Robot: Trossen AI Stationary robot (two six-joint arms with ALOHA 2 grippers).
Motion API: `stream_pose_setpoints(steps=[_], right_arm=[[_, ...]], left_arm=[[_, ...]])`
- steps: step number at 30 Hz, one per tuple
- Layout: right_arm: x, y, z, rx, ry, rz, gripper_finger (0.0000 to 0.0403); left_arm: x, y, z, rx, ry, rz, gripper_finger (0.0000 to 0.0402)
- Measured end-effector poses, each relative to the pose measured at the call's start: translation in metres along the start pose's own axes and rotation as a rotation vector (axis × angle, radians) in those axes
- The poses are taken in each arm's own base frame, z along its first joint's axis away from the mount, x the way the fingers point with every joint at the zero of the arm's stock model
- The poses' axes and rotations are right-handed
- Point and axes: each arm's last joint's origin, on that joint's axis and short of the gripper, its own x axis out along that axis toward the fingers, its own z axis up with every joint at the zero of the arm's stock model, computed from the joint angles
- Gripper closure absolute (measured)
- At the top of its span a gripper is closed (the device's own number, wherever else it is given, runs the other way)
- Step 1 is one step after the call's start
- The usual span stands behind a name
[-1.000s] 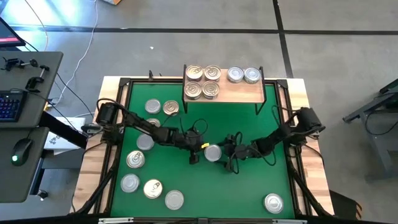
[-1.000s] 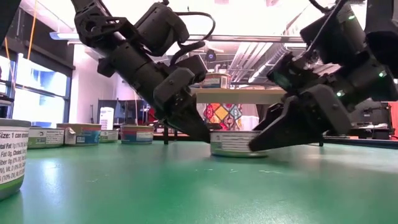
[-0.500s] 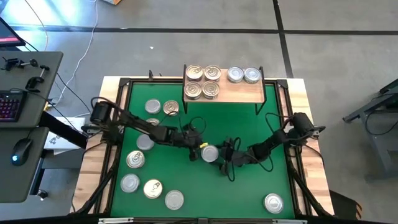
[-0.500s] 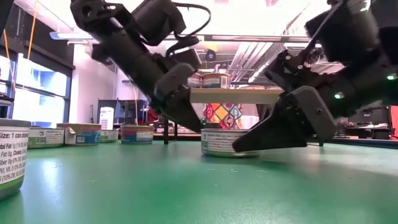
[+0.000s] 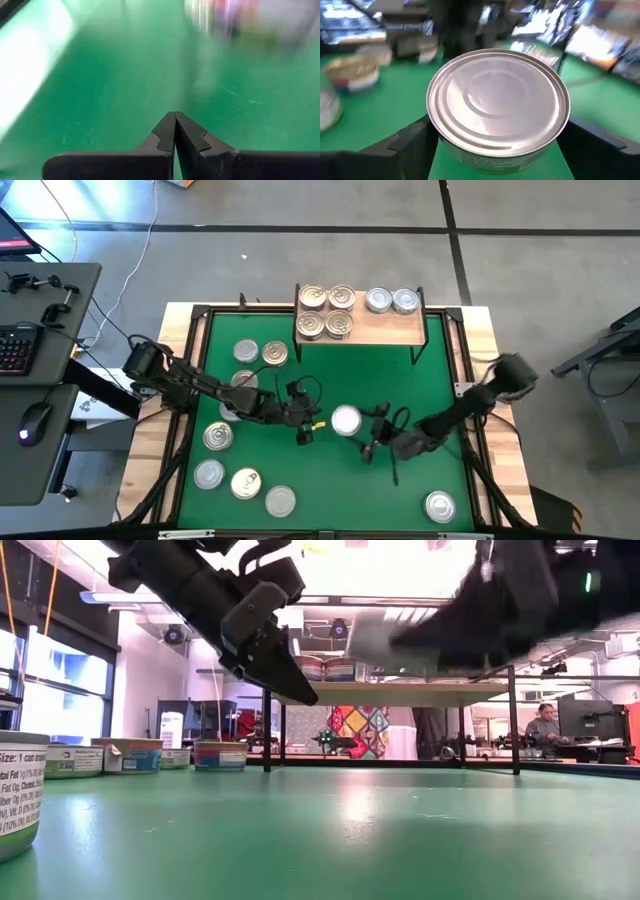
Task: Stack canned seafood by type on shelf
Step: Put the green tuna can on the shelf and aligned with the top left green tuna can
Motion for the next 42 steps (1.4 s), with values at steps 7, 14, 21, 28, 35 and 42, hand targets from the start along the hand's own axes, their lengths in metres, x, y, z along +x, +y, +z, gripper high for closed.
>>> stream_pose_setpoints(steps=[7, 14, 21, 28, 35, 42], right_arm=[[-0.023, -0.052, 0.069, -0.035, -0.062, -0.213, 0.0062], [-0.026, -0.125, 0.101, -0.033, -0.041, -0.399, 0.0062], [0.0, -0.186, 0.094, 0.02, 0.07, -0.44, 0.0062], [0.013, -0.219, 0.08, 0.086, 0.171, -0.46, 0.0052], [0.017, -0.23, 0.073, 0.107, 0.224, -0.43, 0.0022], [0.018, -0.232, 0.072, 0.117, 0.232, -0.395, 0.0018]], left_arm=[[0.002, 0.0, 0.007, 0.007, -0.072, 0.016, 0.0401], [0.005, 0.022, 0.058, -0.004, -0.297, 0.031, 0.0401], [-0.001, 0.081, 0.139, 0.078, -0.435, 0.089, 0.0401], [0.007, 0.144, 0.181, 0.04, -0.503, 0.027, 0.0401], [0.048, 0.174, 0.193, 0.028, -0.382, -0.08, 0.0401], [0.08, 0.188, 0.189, -0.033, -0.338, -0.157, 0.0401]])
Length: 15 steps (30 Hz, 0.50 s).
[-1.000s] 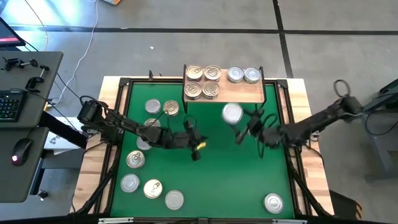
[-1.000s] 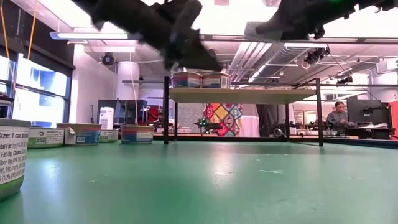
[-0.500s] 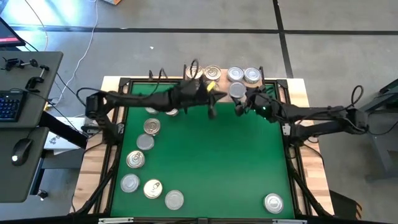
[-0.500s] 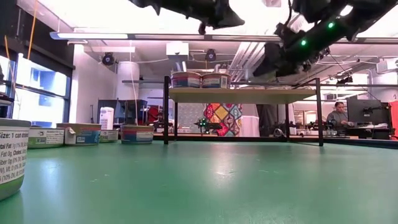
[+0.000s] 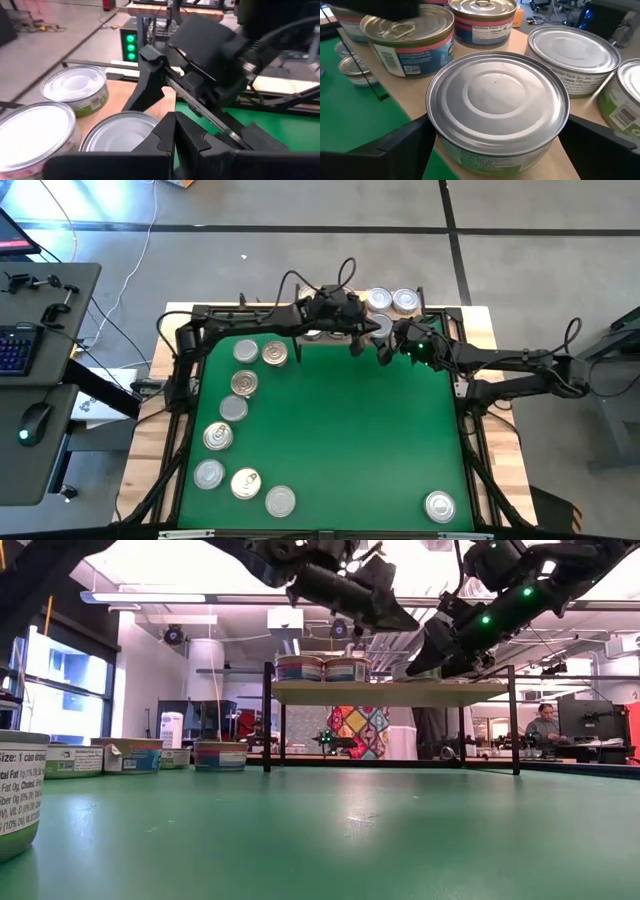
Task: Stack canned seafood by type on shelf
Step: Put the green tuna can on the shelf and aligned with the top left green tuna can
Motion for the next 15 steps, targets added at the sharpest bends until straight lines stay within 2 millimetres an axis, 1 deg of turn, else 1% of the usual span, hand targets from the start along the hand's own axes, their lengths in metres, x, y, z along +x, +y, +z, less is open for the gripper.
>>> stream_pose_setpoints(steps=[5, 13, 15], right_arm=[[0.0, 0.001, 0.0, -0.002, 0.007, 0.027, 0.0017], [0.0, 0.001, -0.001, -0.03, 0.01, 0.028, 0.0016], [0.0, 0.001, -0.001, -0.03, 0.01, 0.028, 0.0016]], left_arm=[[0.01, 0.011, -0.016, -0.085, 0.028, -0.059, 0.0401], [0.021, 0.028, -0.033, -0.121, 0.05, -0.01, 0.0401], [0.023, 0.029, -0.035, -0.126, 0.05, -0.009, 0.0401]])
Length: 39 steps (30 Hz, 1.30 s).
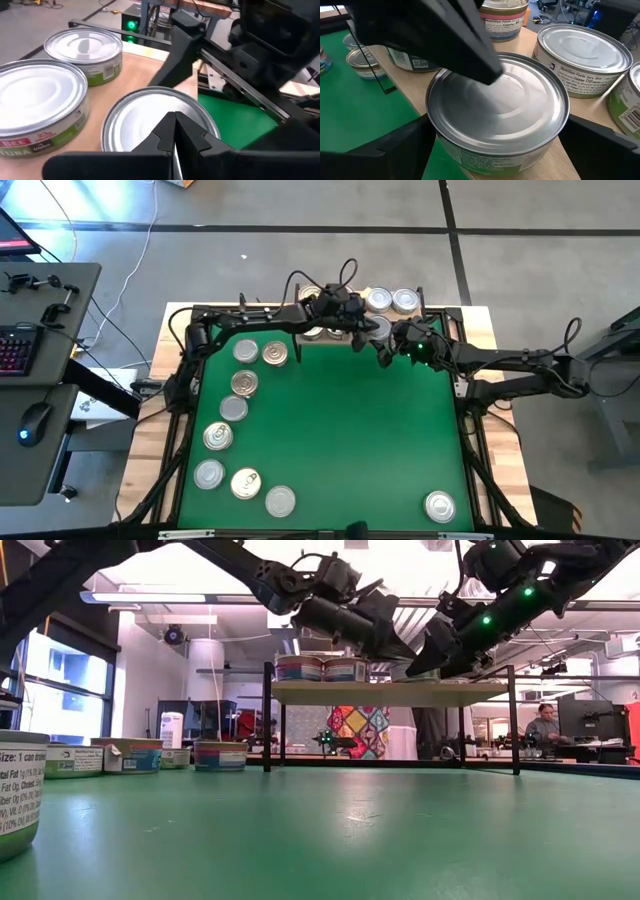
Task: Stack canned seafood by type on shelf
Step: Put the green tuna can on the shelf and aligned with the top left green tuna can
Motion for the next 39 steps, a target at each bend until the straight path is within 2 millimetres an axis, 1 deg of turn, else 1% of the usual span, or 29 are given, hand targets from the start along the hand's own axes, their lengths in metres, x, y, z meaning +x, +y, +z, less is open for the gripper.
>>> stream_pose_setpoints(steps=[24, 28, 34, 39], right_arm=[[0.0, 0.0, 0.0, -0.051, -0.001, 0.0, 0.0016], [-0.001, 0.001, 0.008, -0.054, -0.008, 0.005, 0.0016], [-0.005, 0.001, 0.019, -0.058, 0.038, 0.005, 0.0016], [-0.006, 0.001, 0.021, -0.069, 0.058, 0.036, 0.0016]], left_arm=[[-0.001, 0.003, -0.008, -0.007, 0.085, 0.021, 0.0401], [-0.001, 0.003, -0.009, -0.009, 0.087, 0.023, 0.0401], [-0.001, 0.004, -0.009, -0.015, 0.092, 0.024, 0.0401], [-0.001, 0.004, -0.01, -0.014, 0.098, 0.023, 0.0401]])
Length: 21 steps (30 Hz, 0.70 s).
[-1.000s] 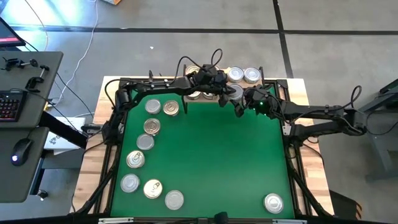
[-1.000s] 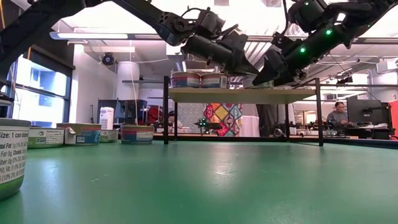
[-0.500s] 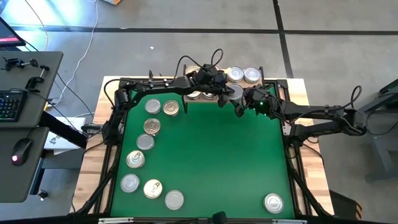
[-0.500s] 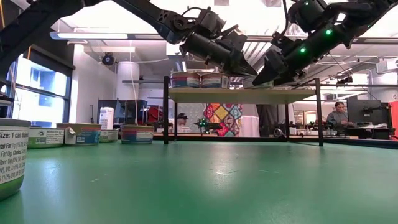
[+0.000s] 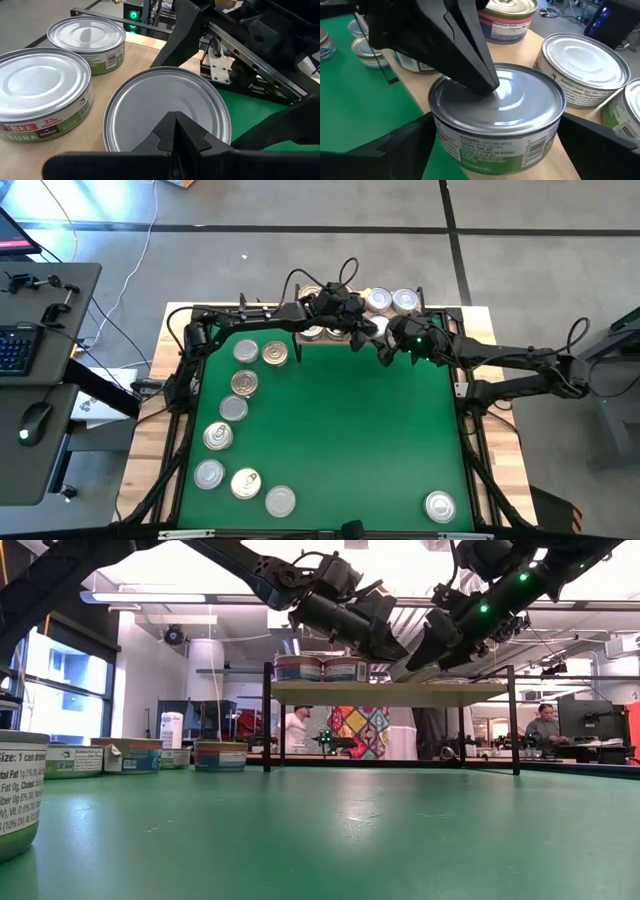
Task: Stack canned seafood by type on shelf
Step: Put the green tuna can on the shelf and aligned with the top left green tuna can
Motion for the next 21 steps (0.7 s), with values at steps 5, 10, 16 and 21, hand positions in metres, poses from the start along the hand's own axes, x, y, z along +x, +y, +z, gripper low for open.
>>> stream_pose_setpoints(steps=[5, 10, 16, 21], right_arm=[[0.0, -0.0001, -0.0005, -0.008, 0.006, 0.006, 0.0016], [0.0001, -0.0029, -0.0034, -0.011, 0.046, 0.006, 0.0016], [-0.0047, -0.0047, -0.0072, -0.023, 0.087, 0.002, 0.0016], [-0.0074, -0.0056, -0.0073, 0.0, 0.09, 0.0, 0.0016]], left_arm=[[-0.0002, 0.0, -0.0009, 0.0, 0.011, -0.001, 0.0401], [-0.0002, 0.0, -0.0009, 0.0, 0.011, 0.001, 0.0401], [-0.0002, 0.0002, -0.0011, 0.005, 0.012, 0.001, 0.0401], [-0.0002, 0.0002, -0.0011, 0.005, 0.013, 0.001, 0.0401]])
